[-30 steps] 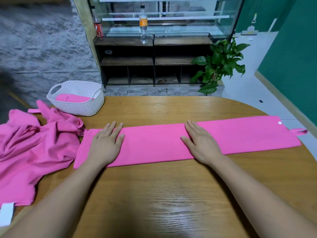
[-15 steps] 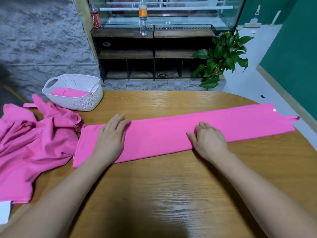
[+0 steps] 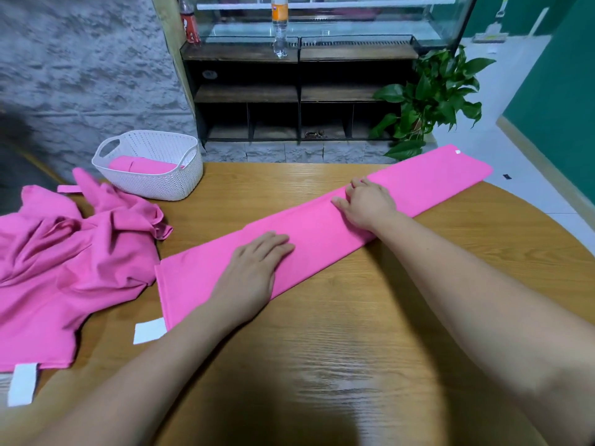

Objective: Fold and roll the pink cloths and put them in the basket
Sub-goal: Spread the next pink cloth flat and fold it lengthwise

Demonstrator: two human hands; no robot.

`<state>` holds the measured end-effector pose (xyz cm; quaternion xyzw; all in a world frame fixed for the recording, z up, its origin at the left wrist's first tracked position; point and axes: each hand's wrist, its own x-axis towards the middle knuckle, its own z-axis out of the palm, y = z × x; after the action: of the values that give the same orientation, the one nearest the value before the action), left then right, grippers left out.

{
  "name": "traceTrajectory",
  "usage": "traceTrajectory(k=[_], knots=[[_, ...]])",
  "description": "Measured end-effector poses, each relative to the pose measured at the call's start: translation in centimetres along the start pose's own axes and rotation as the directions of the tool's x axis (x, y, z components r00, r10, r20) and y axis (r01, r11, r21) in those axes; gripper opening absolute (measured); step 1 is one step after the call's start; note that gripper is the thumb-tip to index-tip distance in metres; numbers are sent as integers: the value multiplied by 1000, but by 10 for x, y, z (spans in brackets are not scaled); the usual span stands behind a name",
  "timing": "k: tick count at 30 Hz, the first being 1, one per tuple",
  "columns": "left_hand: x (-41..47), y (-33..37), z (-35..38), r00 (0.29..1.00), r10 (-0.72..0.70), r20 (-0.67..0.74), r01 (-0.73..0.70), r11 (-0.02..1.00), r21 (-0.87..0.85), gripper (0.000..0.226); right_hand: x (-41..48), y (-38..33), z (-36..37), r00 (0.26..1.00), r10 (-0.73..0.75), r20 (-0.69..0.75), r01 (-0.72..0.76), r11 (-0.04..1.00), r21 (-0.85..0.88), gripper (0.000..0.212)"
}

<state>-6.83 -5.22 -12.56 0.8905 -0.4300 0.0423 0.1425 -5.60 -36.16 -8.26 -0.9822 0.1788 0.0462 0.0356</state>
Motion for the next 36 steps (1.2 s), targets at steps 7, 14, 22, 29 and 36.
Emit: traceTrajectory(k=[7,14,22,29,36], knots=[[13,-16,-13,999,11,50,-5,993,-118,58,-38,12,25,992,120,-46,-114,987,113,78],[39,-55,-13,996,33,86,-30,999,-36,58,-95,20,49,946,311,-92,-298,945,132,90],[16,-44,-11,996,14,-86,-14,1000,-4,41,-71,6,49,970,221,-104,-213,974,80,78],[-19,7,-6,996,55,-76,-57,998,-29,41,-18,-7,34,996,82,-19,-79,989,128,68],[-30,78,14,998,61,-36,-63,995,-81,41,13,-36,22,998,-51,34,47,993,106,63]])
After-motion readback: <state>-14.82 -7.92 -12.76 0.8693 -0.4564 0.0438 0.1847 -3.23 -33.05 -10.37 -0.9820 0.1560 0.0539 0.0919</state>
